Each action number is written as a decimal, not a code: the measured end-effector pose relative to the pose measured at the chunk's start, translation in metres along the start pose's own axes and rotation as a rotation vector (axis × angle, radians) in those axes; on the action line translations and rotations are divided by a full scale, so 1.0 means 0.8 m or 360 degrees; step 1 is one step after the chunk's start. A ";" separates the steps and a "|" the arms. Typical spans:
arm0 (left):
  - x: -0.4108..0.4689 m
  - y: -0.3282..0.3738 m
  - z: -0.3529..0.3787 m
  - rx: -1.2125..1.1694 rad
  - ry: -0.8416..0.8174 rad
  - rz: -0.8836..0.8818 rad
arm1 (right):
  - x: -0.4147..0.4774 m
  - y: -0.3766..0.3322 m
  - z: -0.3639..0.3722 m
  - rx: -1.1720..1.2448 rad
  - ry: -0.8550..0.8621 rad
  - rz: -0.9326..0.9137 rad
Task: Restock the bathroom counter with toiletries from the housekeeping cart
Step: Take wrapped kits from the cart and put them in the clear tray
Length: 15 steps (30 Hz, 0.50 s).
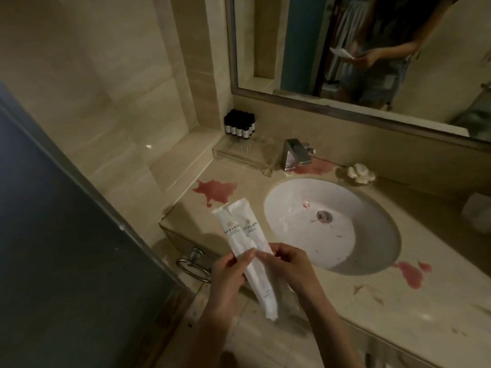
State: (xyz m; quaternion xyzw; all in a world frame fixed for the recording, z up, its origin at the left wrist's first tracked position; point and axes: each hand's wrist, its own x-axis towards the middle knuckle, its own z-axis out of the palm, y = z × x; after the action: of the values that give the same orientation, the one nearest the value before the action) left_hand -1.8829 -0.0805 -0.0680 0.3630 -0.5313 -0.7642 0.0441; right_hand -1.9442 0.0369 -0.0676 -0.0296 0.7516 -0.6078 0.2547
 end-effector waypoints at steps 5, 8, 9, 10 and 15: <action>0.079 0.030 0.010 -0.0052 -0.0099 -0.0052 | 0.064 -0.008 -0.005 -0.0108 -0.0042 0.0157; 0.134 0.056 0.016 0.0001 -0.0157 -0.0037 | 0.110 -0.029 -0.001 -0.0115 -0.0026 0.0187; 0.153 0.068 0.016 0.0019 -0.0171 -0.0024 | 0.126 -0.037 0.004 -0.0090 -0.0017 0.0188; 0.173 0.079 0.015 0.0061 -0.0189 -0.0002 | 0.142 -0.046 0.010 -0.0071 0.0009 0.0195; 0.263 0.135 -0.003 0.0314 -0.0229 0.0085 | 0.220 -0.079 0.055 0.0048 0.0180 0.0257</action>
State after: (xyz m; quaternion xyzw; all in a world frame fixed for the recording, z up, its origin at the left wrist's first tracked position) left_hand -2.0703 -0.2241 -0.0843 0.2957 -0.6151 -0.7308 -0.0098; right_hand -2.0953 -0.0816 -0.0754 0.0693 0.7555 -0.5971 0.2605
